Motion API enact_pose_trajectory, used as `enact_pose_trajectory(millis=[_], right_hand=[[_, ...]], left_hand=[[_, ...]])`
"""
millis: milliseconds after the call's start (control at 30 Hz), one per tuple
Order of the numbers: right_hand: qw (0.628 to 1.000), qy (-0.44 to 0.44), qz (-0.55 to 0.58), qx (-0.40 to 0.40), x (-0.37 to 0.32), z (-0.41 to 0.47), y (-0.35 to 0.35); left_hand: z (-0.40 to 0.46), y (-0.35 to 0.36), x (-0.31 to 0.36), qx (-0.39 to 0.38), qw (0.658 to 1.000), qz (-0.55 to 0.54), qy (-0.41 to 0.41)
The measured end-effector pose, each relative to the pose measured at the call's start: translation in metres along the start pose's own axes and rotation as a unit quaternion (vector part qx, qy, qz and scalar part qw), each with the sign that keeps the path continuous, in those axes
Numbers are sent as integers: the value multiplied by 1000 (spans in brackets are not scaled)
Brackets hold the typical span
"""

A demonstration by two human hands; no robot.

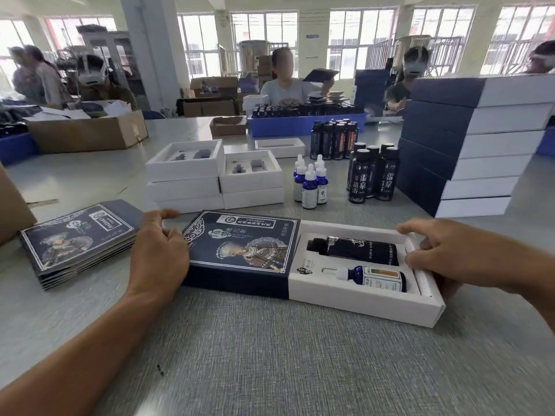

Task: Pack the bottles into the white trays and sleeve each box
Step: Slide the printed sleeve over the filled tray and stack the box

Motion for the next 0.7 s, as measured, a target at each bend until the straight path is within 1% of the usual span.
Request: enact_pose_trajectory(millis=[100,300,367,433,500,600,700], right_hand=[[1000,3,13,-3,-1,-2,1],[999,-33,18,16,-19,-7,9],[998,-27,56,-5,-22,-9,16],[993,-21,109,-47,-28,-12,24],[987,-32,128,-87,-35,-18,30],[983,-59,99,-142,-42,-26,35],[984,-93,-21,-150,-41,-32,32]], left_hand=[[0,3,-1,-14,1000,17,-4],[-3,-2,7,-26,994,105,1],[0,-8,7,-17,991,135,-1],[5,-16,6,2,986,169,-9],[9,-23,3,15,982,185,-20],[10,-23,2,18,986,163,-25],[9,-16,4,12,991,135,-16]])
Point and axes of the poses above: each hand's wrist, its own z-axis towards the middle knuckle, its own y-axis out of the palm, x = y × z, the point moved 7 cm from there along z, towards the middle knuckle, and after that the axes turned 1 degree about z, right-handed, at the moved point
